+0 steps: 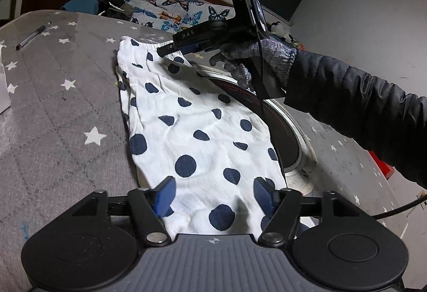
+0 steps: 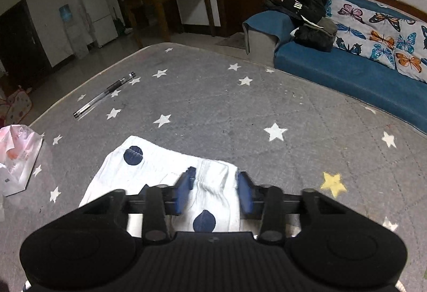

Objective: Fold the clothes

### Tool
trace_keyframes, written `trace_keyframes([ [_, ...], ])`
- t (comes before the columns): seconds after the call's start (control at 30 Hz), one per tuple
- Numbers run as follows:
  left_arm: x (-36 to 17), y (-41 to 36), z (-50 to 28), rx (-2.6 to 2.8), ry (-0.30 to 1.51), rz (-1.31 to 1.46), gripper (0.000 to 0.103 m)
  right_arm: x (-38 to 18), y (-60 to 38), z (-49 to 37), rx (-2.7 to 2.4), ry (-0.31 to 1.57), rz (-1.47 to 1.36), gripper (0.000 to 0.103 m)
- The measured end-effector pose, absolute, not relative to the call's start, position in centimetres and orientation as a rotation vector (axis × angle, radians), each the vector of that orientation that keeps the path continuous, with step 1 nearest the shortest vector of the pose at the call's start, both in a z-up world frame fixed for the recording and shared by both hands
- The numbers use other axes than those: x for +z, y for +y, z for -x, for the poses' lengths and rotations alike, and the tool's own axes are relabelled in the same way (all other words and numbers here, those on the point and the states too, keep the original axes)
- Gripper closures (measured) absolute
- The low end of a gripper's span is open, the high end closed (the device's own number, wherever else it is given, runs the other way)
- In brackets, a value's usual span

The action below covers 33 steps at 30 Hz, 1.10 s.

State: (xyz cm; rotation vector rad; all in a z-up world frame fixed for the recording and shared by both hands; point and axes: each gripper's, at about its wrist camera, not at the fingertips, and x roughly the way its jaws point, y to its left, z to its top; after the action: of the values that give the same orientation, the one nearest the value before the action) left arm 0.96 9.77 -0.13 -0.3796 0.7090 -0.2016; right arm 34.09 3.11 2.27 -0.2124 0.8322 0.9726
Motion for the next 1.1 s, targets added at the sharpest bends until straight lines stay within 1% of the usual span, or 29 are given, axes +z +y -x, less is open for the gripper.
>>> trace_keyframes([
  [0.07,-0.1,9.8,-1.1,-0.189,0.706,0.374,0.026,2.6,2.9,-34.0,0.977,0.835,0.183,0.084],
  [0.23,-0.1,10.0,-1.1,-0.158,0.697,0.379,0.022,4.1,2.4,-33.0,0.986,0.803,0.159,0.086],
  [0.3,0.0,10.0,-0.9,-0.143,0.693,0.379,0.019,5.3,1.8,-32.3,1.006,0.779,0.144,0.086],
  [0.43,0.2,10.1,-0.5,-0.115,0.685,0.377,0.007,7.8,0.4,-30.3,1.043,0.729,0.126,0.086],
  [0.73,0.2,10.6,2.1,-0.023,0.685,0.392,0.007,12.5,-4.0,-23.6,1.139,0.646,0.113,0.086],
  [1.1,0.3,11.5,7.1,0.097,0.665,0.417,0.007,13.6,-9.9,-13.0,1.278,0.671,0.118,0.086],
])
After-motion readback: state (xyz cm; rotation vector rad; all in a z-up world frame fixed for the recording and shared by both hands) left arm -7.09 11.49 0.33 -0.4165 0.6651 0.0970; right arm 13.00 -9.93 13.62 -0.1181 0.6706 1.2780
